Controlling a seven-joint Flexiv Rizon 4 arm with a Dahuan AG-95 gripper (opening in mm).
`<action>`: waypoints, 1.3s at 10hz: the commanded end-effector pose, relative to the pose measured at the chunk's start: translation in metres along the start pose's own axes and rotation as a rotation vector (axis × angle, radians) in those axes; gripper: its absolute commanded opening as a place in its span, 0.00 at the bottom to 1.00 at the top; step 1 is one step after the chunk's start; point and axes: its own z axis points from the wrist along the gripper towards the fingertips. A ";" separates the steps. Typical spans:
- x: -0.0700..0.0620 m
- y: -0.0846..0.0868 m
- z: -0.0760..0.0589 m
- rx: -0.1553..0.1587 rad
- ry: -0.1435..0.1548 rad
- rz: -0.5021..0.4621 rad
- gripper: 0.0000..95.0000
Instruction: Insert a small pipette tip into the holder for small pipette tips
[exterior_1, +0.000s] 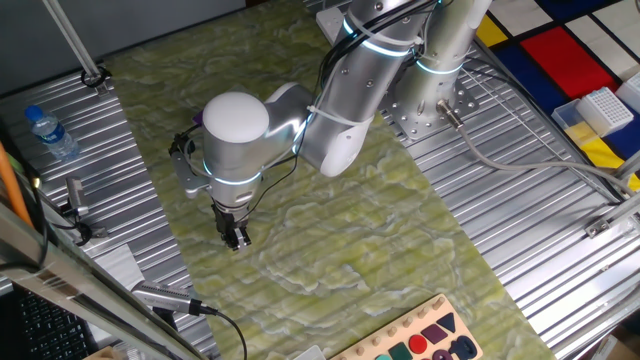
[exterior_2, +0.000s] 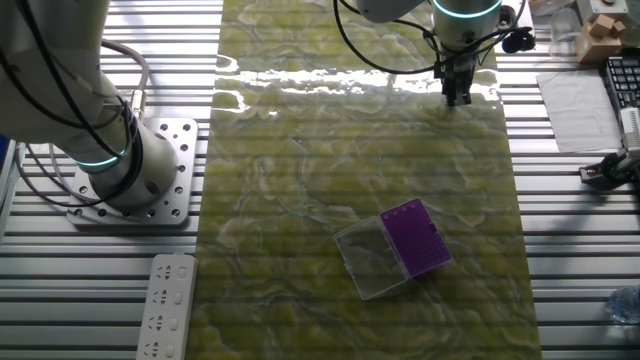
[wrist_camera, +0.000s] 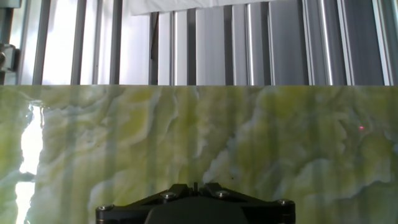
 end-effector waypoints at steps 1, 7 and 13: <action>0.000 0.000 -0.002 0.001 0.004 -0.001 0.20; -0.007 0.000 -0.002 0.000 0.004 0.010 0.20; -0.009 -0.006 0.001 0.001 0.003 0.001 0.20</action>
